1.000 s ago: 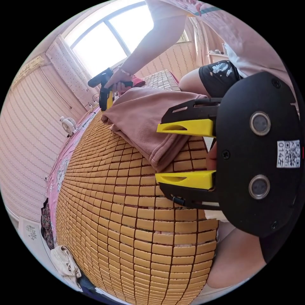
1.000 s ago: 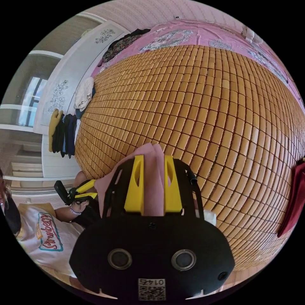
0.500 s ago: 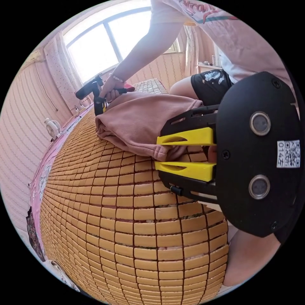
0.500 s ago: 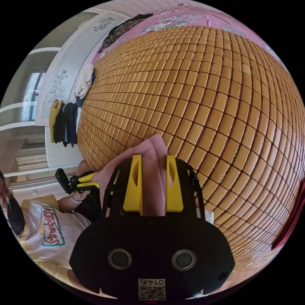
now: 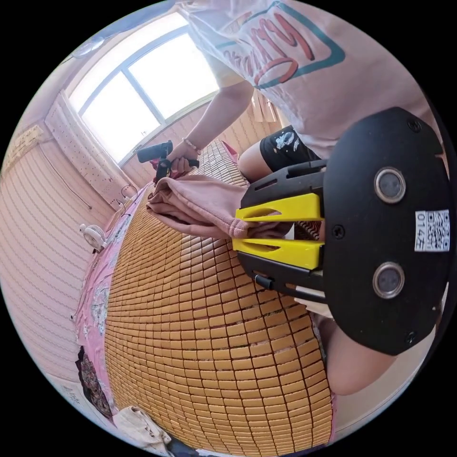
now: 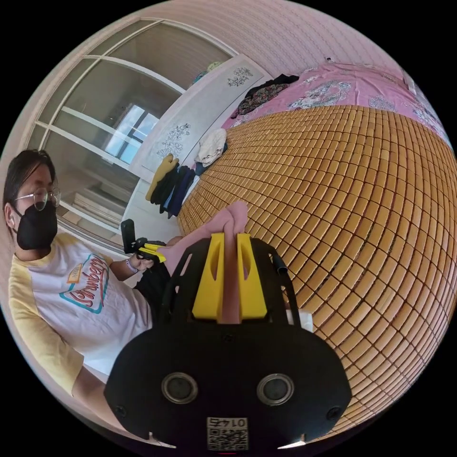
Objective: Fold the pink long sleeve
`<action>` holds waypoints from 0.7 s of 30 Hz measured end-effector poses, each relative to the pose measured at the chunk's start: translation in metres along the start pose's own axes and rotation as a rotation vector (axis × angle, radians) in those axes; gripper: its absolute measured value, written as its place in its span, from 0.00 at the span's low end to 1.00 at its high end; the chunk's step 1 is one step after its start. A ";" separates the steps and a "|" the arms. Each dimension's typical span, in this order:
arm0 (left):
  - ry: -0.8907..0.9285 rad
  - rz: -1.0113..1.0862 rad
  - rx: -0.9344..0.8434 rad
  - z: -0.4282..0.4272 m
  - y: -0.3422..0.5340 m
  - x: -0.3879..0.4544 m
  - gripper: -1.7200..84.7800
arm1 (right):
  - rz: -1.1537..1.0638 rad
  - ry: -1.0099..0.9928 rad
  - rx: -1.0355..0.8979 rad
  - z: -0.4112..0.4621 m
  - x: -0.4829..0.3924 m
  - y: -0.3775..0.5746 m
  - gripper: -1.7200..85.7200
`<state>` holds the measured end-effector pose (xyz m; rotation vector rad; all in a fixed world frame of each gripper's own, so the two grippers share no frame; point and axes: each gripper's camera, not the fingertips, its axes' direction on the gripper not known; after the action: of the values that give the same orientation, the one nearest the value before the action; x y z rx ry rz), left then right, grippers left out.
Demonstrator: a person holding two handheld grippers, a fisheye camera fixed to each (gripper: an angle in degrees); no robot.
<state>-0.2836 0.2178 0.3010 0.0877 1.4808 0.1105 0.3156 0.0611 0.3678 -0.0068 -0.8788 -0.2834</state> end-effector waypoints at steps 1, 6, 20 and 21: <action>-0.022 0.032 0.015 -0.007 -0.001 0.010 0.08 | -0.008 -0.006 0.017 -0.004 -0.002 0.004 0.06; -0.074 0.122 0.103 -0.031 -0.004 0.031 0.08 | -0.074 -0.053 0.130 -0.026 -0.007 0.005 0.05; -0.352 -0.061 0.704 -0.136 -0.020 -0.137 0.08 | -0.641 0.012 -0.156 0.119 -0.152 -0.340 0.06; -0.400 -0.145 0.765 -0.144 -0.024 -0.171 0.08 | -0.709 0.033 -0.188 0.154 -0.182 -0.384 0.06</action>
<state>-0.4415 0.1711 0.4538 0.5847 1.0554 -0.5684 -0.0058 -0.2462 0.2855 0.1372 -0.7952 -1.0249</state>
